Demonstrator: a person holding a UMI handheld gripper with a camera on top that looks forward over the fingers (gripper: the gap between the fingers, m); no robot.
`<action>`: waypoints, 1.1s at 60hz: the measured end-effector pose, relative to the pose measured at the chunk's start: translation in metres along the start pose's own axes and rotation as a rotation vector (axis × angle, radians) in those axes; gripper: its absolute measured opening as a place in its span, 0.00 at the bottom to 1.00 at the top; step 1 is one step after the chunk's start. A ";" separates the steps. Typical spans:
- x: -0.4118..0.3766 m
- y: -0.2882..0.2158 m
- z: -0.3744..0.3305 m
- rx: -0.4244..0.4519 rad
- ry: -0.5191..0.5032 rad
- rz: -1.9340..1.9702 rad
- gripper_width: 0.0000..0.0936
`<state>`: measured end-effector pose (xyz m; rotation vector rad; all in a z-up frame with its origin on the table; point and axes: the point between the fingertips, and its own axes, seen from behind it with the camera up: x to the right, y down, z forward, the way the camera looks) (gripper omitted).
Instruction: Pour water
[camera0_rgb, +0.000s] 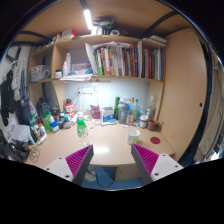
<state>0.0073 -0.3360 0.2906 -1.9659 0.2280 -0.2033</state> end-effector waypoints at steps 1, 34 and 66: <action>0.004 0.002 0.003 0.008 -0.004 -0.001 0.91; -0.127 0.064 0.149 0.051 -0.200 -0.020 0.90; -0.172 0.060 0.369 0.155 -0.002 0.048 0.54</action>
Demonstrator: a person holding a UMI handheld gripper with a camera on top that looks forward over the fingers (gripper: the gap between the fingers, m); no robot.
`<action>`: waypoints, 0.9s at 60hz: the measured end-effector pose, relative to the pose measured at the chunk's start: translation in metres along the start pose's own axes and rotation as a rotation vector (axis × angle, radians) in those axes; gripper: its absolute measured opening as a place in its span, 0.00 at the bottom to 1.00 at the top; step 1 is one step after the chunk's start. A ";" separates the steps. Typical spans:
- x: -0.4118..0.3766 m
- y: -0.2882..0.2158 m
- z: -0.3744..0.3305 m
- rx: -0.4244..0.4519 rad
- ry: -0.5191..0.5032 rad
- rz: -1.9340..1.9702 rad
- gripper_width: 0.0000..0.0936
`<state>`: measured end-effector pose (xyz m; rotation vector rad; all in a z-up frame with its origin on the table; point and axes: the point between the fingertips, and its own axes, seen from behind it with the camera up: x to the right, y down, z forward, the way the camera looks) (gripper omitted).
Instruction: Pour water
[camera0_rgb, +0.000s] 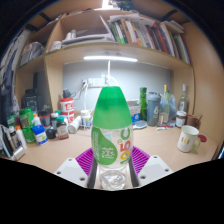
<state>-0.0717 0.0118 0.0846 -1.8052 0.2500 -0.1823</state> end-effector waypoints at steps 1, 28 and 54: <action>0.002 -0.001 0.001 0.015 0.004 0.003 0.53; 0.027 -0.083 0.014 -0.042 -0.207 0.114 0.40; 0.150 -0.123 0.036 -0.338 -0.427 1.443 0.40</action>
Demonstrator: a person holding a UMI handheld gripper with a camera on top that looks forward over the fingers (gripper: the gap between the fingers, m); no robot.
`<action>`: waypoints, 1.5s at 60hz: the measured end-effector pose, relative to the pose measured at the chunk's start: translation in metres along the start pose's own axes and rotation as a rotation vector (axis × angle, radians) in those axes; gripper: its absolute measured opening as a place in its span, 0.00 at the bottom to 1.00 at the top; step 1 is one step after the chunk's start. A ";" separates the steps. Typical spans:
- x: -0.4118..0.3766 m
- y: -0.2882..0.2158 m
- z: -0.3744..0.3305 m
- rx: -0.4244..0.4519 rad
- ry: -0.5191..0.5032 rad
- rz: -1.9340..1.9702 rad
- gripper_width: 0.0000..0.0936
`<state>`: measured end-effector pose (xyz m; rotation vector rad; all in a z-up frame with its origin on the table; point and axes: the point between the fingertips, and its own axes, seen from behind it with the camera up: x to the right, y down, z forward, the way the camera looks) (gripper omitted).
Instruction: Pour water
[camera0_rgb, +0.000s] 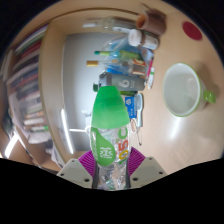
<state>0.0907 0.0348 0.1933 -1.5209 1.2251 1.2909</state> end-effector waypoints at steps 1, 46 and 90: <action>0.001 -0.002 -0.001 0.001 -0.012 0.040 0.40; -0.012 -0.069 -0.016 0.035 -0.201 0.725 0.40; -0.023 -0.343 -0.164 0.552 0.343 -1.456 0.52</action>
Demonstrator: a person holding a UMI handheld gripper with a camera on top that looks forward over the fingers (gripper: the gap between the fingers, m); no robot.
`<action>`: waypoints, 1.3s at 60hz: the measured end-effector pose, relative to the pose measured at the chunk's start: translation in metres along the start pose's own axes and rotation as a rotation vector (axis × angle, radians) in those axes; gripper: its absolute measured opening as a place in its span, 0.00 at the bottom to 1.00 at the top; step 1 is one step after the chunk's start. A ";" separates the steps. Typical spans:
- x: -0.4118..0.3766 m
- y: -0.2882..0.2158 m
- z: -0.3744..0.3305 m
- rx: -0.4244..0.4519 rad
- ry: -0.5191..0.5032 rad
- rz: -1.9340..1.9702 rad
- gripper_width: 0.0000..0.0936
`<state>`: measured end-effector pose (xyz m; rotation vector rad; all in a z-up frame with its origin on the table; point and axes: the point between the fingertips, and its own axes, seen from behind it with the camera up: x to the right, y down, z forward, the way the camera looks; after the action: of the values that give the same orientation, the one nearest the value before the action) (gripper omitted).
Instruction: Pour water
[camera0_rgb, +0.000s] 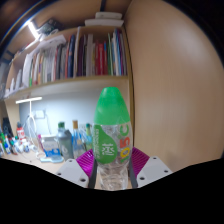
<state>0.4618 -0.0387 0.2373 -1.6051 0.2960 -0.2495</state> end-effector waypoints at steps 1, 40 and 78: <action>0.002 0.011 0.001 -0.012 0.003 -0.006 0.53; 0.018 0.153 0.006 -0.153 0.009 0.018 0.59; -0.074 0.055 -0.252 -0.268 0.054 -0.066 0.91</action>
<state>0.3048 -0.2533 0.1976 -1.8769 0.3288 -0.3151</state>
